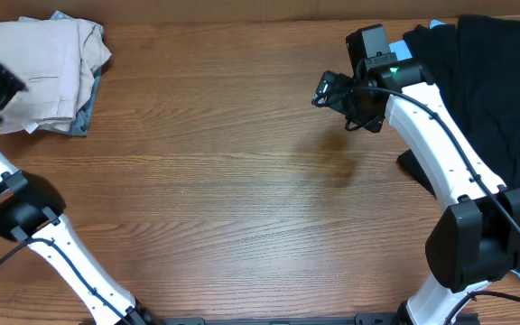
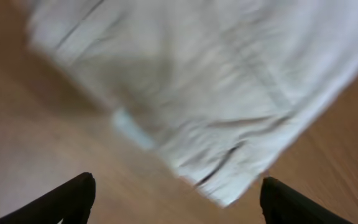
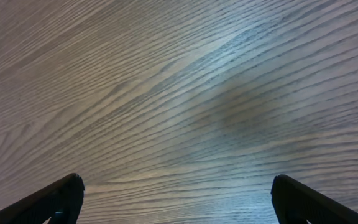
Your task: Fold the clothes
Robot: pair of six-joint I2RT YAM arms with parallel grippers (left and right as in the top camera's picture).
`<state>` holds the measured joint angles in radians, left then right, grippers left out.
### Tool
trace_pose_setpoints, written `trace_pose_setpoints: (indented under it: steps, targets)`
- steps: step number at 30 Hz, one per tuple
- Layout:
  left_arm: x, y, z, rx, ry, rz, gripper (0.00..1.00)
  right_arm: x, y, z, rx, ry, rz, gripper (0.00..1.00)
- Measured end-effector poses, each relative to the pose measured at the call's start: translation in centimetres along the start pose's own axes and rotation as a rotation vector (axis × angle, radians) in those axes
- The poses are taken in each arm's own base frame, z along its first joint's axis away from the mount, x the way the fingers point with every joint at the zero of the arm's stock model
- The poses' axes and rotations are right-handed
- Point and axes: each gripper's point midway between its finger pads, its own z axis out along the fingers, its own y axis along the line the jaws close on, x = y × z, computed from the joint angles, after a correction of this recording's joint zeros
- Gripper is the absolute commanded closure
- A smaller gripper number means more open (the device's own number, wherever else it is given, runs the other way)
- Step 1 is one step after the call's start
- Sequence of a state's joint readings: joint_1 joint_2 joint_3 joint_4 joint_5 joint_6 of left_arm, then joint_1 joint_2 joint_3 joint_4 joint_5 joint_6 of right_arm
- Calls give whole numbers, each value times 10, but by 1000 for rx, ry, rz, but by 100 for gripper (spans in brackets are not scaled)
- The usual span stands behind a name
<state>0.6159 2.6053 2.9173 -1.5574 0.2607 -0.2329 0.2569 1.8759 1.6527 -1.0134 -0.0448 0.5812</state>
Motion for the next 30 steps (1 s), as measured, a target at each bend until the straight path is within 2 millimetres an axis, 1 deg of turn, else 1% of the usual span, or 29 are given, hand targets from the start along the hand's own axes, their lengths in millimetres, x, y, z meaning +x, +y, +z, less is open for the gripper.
trace_pose_setpoints:
  steps: [3,4,6,9,11,13,17,21,24,27,30]
  targets:
    - [-14,-35,5,13,-90,139,6,0,0,0,-1,0,-6,0]
    - [-22,-53,8,-8,-147,206,5,0,0,0,0,0,-13,0]
    - [-35,-76,11,-34,-232,272,2,0,0,0,0,0,-29,0]
    - [-56,-103,14,-55,-363,336,0,0,0,0,0,0,-52,0]
    - [-68,-111,17,-70,-422,351,0,0,0,0,0,-1,-62,0]
    - [-79,-111,25,-95,-472,350,0,0,0,0,0,-1,-69,0]
    - [-90,-95,48,-136,-499,332,0,0,0,0,0,0,-81,0]
    - [-84,-77,83,-167,-468,321,0,0,0,0,0,0,-92,0]
    - [-76,-66,111,-174,-441,318,0,0,0,0,0,-1,-99,0]
    - [-69,-62,127,-166,-423,321,0,1,-1,0,4,3,-107,0]
    - [-67,-62,125,-163,-413,322,0,0,-3,0,13,0,-114,0]
